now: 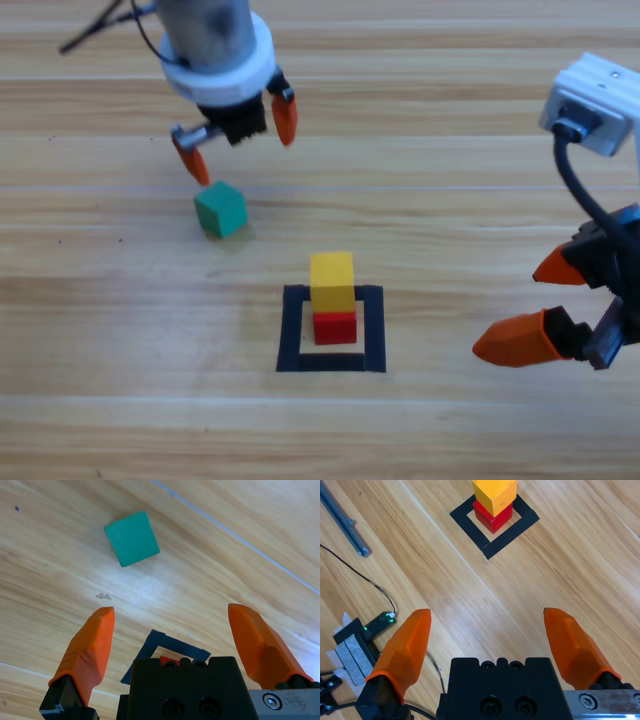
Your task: Stack the blocks in the rectangular block: red at the bottom, yellow in the middle, green on top
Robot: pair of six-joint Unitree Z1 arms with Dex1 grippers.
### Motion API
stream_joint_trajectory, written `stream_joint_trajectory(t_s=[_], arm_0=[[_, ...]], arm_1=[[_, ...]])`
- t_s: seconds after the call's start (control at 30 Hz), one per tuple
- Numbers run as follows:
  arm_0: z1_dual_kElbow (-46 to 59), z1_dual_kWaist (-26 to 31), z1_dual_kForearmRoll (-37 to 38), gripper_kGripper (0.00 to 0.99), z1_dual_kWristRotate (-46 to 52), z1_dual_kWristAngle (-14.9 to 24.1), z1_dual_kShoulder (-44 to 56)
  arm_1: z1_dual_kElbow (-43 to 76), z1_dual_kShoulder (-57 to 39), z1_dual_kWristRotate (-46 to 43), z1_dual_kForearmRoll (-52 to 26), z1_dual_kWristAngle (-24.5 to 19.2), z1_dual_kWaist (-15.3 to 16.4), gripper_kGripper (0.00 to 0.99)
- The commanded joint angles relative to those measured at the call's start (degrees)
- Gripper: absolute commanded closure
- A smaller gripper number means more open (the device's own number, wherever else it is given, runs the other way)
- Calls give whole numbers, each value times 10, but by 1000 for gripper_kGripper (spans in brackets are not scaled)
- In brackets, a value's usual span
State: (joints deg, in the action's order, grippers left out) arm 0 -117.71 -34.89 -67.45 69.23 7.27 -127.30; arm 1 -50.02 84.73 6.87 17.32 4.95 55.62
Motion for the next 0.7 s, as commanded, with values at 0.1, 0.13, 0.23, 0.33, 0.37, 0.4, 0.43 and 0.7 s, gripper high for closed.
stream_joint_trajectory(t_s=[0.1,0.13,0.23,0.33,0.37,0.4,0.43,0.7], arm_0=[[-7,-17,-6,28,71,-1,-52],[-7,-16,-6,28,79,-2,-51],[-10,-5,-6,28,101,-8,-54],[-10,10,-7,28,111,-17,-59],[-10,15,-7,28,113,-21,-64],[-10,19,-7,28,115,-23,-68],[-11,25,-7,28,115,-28,-73],[-16,57,-6,30,107,-32,-96]], arm_1=[[9,41,-16,-9,11,-15,1],[9,40,-16,-9,11,-15,1],[10,40,-17,-9,9,-15,1],[10,40,-17,-9,9,-15,1],[10,40,-17,-9,9,-15,1],[11,40,-17,-9,8,-15,1],[11,40,-17,-9,8,-15,1],[12,40,-19,-9,8,-15,1]])
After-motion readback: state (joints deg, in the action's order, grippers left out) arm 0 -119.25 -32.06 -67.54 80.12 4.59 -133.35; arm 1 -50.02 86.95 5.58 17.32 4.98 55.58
